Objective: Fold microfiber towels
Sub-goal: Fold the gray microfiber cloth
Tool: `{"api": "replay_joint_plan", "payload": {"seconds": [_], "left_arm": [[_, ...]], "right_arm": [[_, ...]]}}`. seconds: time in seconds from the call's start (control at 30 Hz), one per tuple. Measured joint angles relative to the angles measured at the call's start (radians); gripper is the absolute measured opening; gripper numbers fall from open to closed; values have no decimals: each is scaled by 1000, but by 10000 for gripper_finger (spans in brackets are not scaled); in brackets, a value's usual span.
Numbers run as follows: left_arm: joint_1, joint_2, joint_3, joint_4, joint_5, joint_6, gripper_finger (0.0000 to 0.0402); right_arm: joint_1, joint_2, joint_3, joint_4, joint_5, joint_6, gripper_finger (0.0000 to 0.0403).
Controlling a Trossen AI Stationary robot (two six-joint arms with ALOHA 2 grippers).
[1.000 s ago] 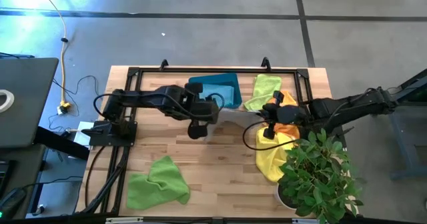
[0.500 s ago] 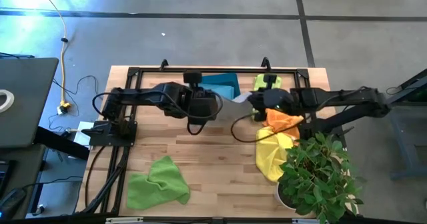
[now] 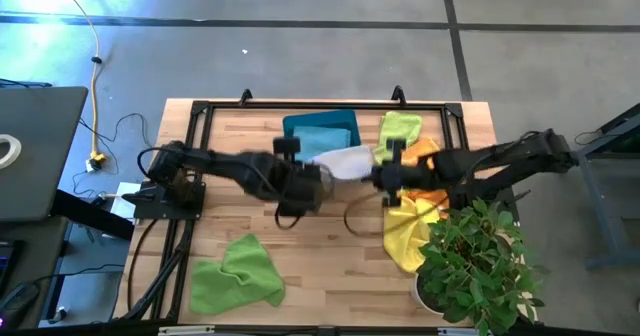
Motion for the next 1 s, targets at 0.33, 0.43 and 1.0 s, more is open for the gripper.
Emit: {"api": "replay_joint_plan", "payload": {"seconds": [0.33, 0.43, 1.0], "left_arm": [[-175, 4, -432, 504, 222, -127, 0], [-215, 19, -513, 681, 347, -133, 0], [-221, 37, -539, 774, 691, -114, 0]], "right_arm": [[195, 135, -200, 200, -153, 234, 0], [236, 195, -210, 250, -227, 288, 0], [320, 328, -116, 293, -484, 322, 0]]}}
